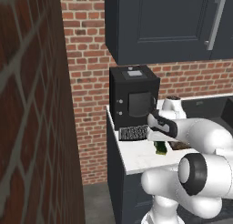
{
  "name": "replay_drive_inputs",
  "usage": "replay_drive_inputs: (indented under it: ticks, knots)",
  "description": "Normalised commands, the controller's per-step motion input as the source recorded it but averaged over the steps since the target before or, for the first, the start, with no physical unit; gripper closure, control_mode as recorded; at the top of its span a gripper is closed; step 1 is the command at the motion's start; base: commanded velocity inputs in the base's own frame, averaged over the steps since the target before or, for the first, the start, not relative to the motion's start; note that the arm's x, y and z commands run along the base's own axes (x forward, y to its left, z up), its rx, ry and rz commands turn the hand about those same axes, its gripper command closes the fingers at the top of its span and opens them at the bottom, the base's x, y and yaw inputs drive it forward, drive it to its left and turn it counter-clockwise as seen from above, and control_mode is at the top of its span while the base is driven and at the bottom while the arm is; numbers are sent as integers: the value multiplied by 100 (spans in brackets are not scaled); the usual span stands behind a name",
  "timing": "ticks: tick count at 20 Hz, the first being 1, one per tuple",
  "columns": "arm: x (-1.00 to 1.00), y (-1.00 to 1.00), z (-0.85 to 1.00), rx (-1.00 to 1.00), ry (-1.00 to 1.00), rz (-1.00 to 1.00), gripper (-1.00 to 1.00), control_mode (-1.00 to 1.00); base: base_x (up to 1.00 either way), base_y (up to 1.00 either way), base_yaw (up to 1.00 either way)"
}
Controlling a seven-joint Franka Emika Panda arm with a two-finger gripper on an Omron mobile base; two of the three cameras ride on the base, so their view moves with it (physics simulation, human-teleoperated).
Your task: Pick up the sponge from the counter and clean the cutting board by briefly scrubbing or pressing down on the cutting board. Once finished, release the sponge.
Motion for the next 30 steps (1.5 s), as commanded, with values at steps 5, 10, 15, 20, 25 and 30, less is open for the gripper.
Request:
replay_drive_inputs:
  ticks: [5, 10, 15, 20, 25, 30]
  knots:
    - [36, 0, -12, -1, 12, 0, -100, -100, 0, 0, 0]
    - [17, 0, -23, 0, 10, 0, -100, -100, 0, 0, 0]
    - [1, 0, -40, 0, 5, 0, -100, -100, 0, 0, 0]
    - [-2, 0, -48, 0, 0, 0, -100, -100, 0, 0, 0]
    - [1, 0, -46, 0, 6, 0, -100, -100, 0, 0, 0]
    - [7, 0, -60, -2, 13, 3, 100, -100, 0, 0, 0]
